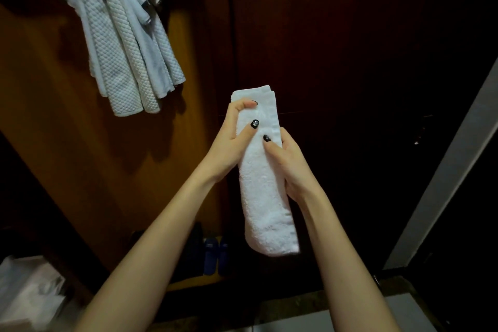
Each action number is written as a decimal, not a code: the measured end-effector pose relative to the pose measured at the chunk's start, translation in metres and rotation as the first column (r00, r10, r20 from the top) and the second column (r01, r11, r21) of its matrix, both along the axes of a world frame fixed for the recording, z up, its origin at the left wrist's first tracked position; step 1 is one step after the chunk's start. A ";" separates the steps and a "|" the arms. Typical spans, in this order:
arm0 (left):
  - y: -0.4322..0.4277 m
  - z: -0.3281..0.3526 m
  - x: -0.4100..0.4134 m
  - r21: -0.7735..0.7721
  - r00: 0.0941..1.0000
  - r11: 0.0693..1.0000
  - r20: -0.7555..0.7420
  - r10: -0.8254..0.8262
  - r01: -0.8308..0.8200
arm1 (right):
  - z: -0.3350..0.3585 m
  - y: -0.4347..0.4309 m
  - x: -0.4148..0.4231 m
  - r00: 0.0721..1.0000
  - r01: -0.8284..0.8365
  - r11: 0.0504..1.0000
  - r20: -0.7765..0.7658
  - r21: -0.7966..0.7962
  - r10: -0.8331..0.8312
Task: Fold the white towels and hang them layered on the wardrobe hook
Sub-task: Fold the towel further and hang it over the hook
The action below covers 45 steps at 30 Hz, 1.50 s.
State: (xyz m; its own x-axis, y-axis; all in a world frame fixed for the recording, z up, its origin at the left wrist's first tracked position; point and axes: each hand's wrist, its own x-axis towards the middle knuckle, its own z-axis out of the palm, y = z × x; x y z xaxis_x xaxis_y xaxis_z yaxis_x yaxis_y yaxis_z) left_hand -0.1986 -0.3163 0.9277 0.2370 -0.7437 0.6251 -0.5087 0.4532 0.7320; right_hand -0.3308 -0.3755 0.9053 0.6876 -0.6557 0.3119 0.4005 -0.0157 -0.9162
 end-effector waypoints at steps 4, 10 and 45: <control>-0.001 0.009 0.008 -0.055 0.973 0.998 -0.230 -0.029 0.017 | -0.018 0.007 -0.003 0.995 0.035 0.989 -0.092 -0.146 -0.049; -0.001 0.032 0.024 -0.113 0.867 0.975 -0.446 -0.222 0.191 | -0.039 0.009 -0.009 0.926 0.100 0.934 -0.311 -0.344 -0.214; 0.053 0.023 0.192 0.094 0.791 0.952 -0.535 0.296 -0.292 | 0.014 -0.057 0.030 0.961 0.106 0.946 -0.214 -0.306 -0.176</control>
State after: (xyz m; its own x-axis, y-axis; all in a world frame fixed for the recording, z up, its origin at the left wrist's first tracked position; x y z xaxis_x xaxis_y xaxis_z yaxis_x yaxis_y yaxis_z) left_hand -0.0067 -0.2636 0.9507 0.7405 -0.5864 0.3284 -0.1420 0.3411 0.9293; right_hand -0.3006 -0.4322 0.9189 0.6714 -0.6572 0.3427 0.1482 -0.3340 -0.9308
